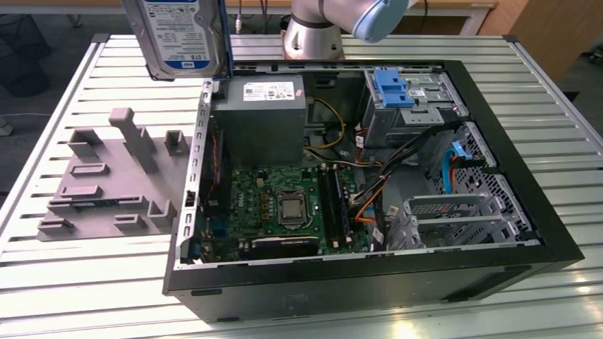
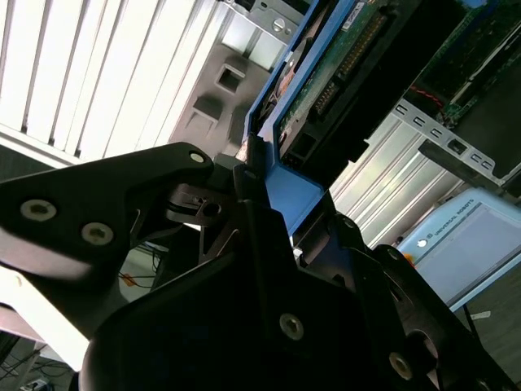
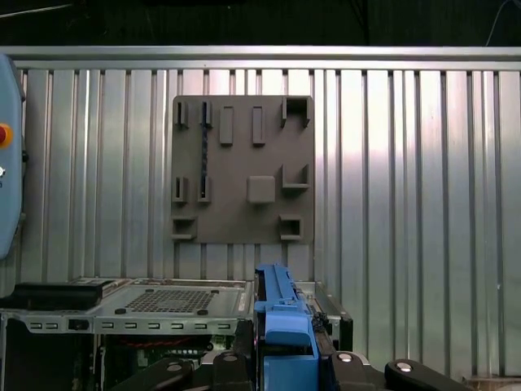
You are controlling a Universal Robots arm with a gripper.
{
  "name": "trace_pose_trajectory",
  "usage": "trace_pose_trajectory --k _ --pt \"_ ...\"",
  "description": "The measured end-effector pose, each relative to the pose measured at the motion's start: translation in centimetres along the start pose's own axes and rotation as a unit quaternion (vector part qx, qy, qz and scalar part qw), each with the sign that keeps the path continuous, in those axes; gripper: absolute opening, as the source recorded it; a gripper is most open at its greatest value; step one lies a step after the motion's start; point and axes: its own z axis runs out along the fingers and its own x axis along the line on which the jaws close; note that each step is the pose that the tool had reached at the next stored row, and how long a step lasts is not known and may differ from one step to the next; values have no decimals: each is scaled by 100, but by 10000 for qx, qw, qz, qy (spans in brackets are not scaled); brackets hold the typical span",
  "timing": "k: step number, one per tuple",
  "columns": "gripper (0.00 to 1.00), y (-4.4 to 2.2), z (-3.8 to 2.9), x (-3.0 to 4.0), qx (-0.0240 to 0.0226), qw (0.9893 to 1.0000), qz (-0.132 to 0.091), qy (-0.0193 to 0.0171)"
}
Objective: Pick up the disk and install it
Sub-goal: 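Pick up the disk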
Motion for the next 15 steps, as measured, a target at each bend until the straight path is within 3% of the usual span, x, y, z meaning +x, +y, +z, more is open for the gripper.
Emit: trace_pose_trajectory --k 15 --pt "37 -62 -2 0 0 10000 0 0"
